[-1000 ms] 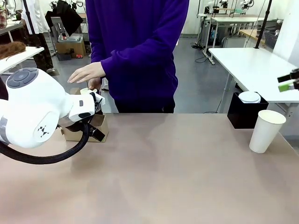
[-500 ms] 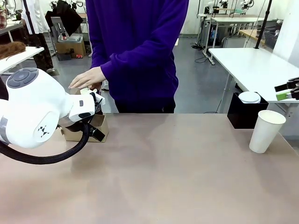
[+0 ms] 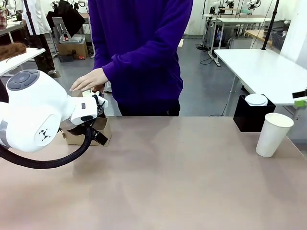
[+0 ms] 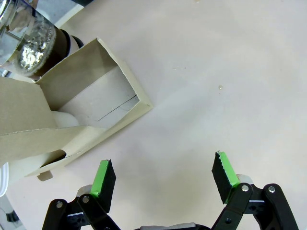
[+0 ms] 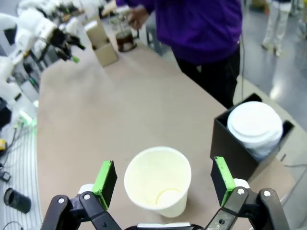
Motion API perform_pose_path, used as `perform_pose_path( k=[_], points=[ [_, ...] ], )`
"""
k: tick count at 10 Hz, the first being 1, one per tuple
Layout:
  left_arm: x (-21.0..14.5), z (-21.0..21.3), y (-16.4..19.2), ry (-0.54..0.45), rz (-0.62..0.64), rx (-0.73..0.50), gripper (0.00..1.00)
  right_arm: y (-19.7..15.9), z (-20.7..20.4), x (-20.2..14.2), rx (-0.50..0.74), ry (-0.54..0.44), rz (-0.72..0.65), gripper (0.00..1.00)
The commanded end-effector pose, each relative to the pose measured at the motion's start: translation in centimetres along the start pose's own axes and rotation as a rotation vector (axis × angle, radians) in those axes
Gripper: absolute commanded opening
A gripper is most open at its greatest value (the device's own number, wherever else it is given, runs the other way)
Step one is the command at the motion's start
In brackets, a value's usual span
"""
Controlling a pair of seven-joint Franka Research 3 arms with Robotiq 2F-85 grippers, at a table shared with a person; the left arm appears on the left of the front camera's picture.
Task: Pour a drink into a cup and package it in a carrier.
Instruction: Pick up the 600 ml Paper Cup and place it in the middle top area of the table.
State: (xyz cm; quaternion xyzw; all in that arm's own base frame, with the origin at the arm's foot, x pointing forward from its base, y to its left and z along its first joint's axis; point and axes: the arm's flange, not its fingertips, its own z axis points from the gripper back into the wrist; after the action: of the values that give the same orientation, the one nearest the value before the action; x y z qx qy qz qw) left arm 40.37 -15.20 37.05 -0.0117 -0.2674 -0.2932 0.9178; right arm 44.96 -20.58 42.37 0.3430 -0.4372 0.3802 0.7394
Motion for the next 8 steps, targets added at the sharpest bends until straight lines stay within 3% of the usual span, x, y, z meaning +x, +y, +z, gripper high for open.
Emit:
perform_pose_path(
  k=[1, 4, 8],
  points=[
    [0.0, 0.0, 0.0, -0.001, -0.001, -0.001, 1.00, -0.8, 2.2, -4.7, 0.051, -0.199, 0.039, 1.00],
    [0.0, 0.0, 0.0, -0.001, -0.001, -0.001, 1.00, 0.0, 1.8, -10.4, 0.073, -0.319, 0.087, 1.00],
    [0.0, 0.0, 0.0, -0.001, -0.001, -0.001, 1.00, 0.3, -1.6, -14.2, 0.033, -0.368, 0.130, 1.00]
  ],
)
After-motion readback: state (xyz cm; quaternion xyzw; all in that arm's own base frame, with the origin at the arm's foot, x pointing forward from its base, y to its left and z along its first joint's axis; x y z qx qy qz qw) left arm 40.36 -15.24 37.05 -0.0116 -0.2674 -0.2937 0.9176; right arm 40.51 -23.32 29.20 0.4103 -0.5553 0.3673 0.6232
